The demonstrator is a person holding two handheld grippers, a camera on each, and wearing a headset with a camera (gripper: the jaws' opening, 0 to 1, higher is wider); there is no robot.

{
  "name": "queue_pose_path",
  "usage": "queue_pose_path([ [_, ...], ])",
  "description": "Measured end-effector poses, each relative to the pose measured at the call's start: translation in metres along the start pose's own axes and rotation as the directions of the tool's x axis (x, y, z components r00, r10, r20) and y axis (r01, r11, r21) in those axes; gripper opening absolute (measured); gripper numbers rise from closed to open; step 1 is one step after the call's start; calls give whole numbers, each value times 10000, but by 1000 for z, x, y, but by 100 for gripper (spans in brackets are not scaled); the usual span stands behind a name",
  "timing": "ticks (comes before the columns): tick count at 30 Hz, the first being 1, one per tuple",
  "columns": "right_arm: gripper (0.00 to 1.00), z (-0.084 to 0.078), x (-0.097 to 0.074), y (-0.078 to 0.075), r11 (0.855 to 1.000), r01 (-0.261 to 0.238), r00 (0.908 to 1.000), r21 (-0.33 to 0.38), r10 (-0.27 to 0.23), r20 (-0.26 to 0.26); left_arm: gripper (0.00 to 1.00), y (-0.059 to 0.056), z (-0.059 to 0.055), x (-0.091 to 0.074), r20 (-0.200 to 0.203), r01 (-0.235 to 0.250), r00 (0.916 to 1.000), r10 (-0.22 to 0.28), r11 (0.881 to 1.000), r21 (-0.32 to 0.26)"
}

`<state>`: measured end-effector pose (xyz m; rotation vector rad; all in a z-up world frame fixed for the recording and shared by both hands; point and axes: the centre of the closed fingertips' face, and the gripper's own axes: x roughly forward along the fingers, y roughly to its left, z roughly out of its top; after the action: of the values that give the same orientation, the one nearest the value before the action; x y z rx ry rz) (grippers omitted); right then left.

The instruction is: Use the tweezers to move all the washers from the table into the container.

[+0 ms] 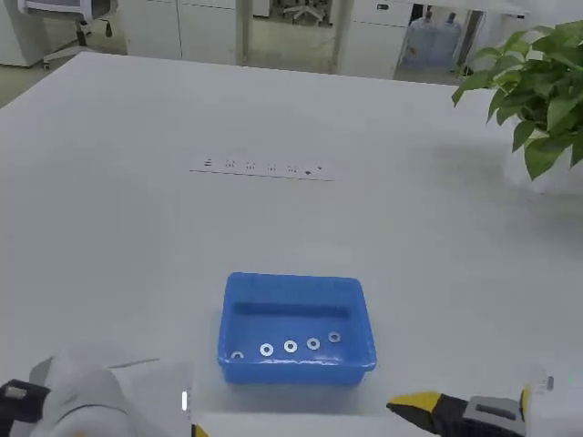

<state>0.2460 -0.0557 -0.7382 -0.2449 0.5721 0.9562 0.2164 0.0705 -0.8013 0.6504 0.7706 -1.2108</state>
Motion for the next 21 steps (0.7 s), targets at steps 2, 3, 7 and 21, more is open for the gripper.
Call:
queue_pose_path([
  [2,25,8,-8,-6,9984,449,9980,342,-464,440,0,-1,-5,3,-135,95,9999,-95,10000,3],
  [3,25,12,-12,-8,9966,653,9954,499,-685,671,0,-1,-7,4,-209,122,9997,-122,9999,-4],
  [7,26,33,-33,-17,9767,1290,9689,1715,-1610,1878,0,-1,-18,11,-666,263,9975,-251,9995,174],
  [21,38,45,-71,0,9157,2847,8822,2836,-3660,2962,0,-3,-24,16,-1528,376,9879,-272,9971,656],
])
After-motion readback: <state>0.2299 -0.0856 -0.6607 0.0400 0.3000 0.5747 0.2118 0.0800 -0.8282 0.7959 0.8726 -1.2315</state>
